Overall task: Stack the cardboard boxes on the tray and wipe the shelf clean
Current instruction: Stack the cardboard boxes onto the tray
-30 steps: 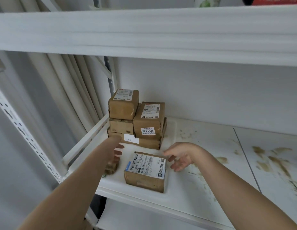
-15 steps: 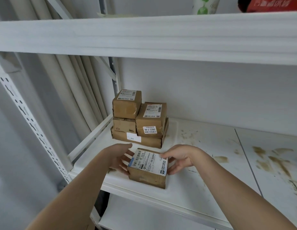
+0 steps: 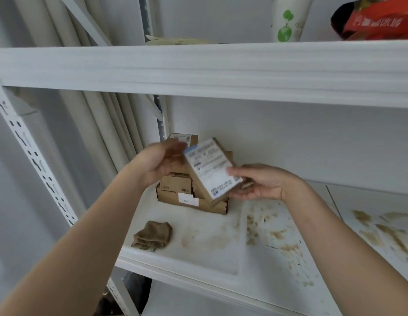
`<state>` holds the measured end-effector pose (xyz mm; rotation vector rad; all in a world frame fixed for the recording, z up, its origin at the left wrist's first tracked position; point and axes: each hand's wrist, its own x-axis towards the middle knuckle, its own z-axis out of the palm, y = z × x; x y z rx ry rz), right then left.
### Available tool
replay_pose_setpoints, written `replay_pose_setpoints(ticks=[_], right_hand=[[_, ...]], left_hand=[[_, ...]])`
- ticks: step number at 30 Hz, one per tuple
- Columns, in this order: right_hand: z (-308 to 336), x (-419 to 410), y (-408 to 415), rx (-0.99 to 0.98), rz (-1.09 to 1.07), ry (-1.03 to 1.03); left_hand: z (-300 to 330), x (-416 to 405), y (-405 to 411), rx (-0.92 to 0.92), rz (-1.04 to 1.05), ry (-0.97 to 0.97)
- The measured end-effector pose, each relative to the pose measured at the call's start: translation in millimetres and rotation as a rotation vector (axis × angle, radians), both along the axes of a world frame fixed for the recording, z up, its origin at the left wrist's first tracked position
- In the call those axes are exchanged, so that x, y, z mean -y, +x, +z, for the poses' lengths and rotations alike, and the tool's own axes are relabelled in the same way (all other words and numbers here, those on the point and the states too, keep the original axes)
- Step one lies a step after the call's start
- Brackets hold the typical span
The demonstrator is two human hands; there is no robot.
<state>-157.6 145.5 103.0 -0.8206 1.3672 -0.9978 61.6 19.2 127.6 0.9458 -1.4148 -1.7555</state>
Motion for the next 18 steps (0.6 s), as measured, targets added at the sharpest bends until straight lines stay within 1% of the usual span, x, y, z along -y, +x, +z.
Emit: replay_pose_setpoints(ticks=[1, 2, 3, 6, 9, 14, 18], right_hand=[[4, 3, -1, 0.061, -0.068, -0.041], [7, 5, -1, 0.112, -0.134, -0.08], [8, 9, -1, 0.158, -0.194, -0.114], [7, 24, -1, 0.244, -0.32, -0.17], [5, 42, 4, 0.297, -0.411, -0.157], [2, 76, 18, 0.277, -0.505, -0.179], [-8, 94, 26, 0.268, -0.535, -0.155]], left_hand=[[4, 3, -1, -0.084, 0.032, 0.002], [7, 5, -1, -0.127, 0.06, -0.001], [8, 8, -2, -0.133, 0.081, -0.013], [4, 12, -3, -0.082, 0.078, -0.045], [-2, 16, -6, -0.015, -0.028, -0.032], [-16, 21, -16, 0.161, -0.236, -0.036], [-22, 30, -16, 0.166, -0.249, -0.015]])
